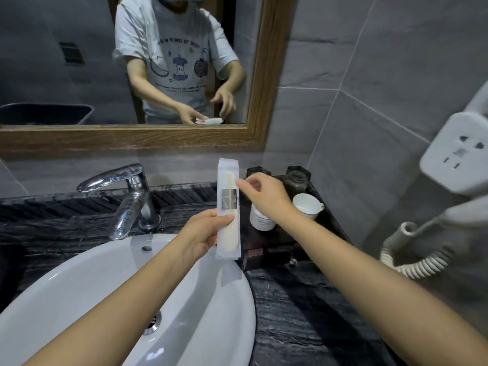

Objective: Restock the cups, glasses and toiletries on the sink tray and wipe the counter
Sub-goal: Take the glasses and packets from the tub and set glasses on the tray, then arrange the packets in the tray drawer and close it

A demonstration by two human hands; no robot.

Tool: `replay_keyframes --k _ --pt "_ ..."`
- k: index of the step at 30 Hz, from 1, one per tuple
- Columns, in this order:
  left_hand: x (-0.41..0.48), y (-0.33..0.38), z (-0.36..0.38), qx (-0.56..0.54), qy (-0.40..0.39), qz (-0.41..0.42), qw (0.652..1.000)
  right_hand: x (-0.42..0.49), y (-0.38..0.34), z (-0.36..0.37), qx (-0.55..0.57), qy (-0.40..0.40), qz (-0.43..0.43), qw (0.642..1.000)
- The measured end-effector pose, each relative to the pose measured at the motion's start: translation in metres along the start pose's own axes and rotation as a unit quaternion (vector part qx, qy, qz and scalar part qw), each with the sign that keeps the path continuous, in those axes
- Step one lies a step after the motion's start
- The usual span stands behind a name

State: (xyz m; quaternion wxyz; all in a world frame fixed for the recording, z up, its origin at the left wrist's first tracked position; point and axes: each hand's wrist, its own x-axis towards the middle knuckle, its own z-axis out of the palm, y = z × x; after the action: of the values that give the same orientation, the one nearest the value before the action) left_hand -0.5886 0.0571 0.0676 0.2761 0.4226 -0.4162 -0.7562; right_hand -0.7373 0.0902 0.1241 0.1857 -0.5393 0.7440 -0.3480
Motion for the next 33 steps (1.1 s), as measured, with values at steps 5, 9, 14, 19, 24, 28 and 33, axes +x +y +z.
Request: replay_keyframes --k 5,9,14,19,24,28,33 --pt "-0.016 -0.003 0.020 0.019 -0.073 0.012 0.997 -0.027 -0.006 -0.007 0.057 0.050 0.080 0.994" --pt "-0.024 -0.011 0.033 0.037 -0.111 0.007 0.993 -0.043 0.001 -0.018 0.087 0.068 0.142 0.984" --pt "-0.028 -0.030 0.044 0.027 -0.135 -0.024 0.990 -0.062 0.022 -0.025 0.178 0.086 0.181 0.963" --pt "-0.028 -0.053 0.046 0.026 -0.133 -0.046 0.990 -0.080 0.057 -0.021 0.228 0.081 0.191 0.951" --pt "-0.025 -0.068 0.032 0.021 -0.105 -0.070 0.992 -0.093 0.118 -0.011 -0.051 0.043 0.147 0.987" --pt "-0.023 -0.076 0.017 0.017 -0.106 -0.079 0.991 -0.096 0.152 0.003 -0.221 -0.043 0.076 0.971" --pt "-0.022 -0.086 0.008 0.006 -0.107 -0.080 0.991 -0.085 0.164 0.009 -0.269 -0.053 0.018 0.961"
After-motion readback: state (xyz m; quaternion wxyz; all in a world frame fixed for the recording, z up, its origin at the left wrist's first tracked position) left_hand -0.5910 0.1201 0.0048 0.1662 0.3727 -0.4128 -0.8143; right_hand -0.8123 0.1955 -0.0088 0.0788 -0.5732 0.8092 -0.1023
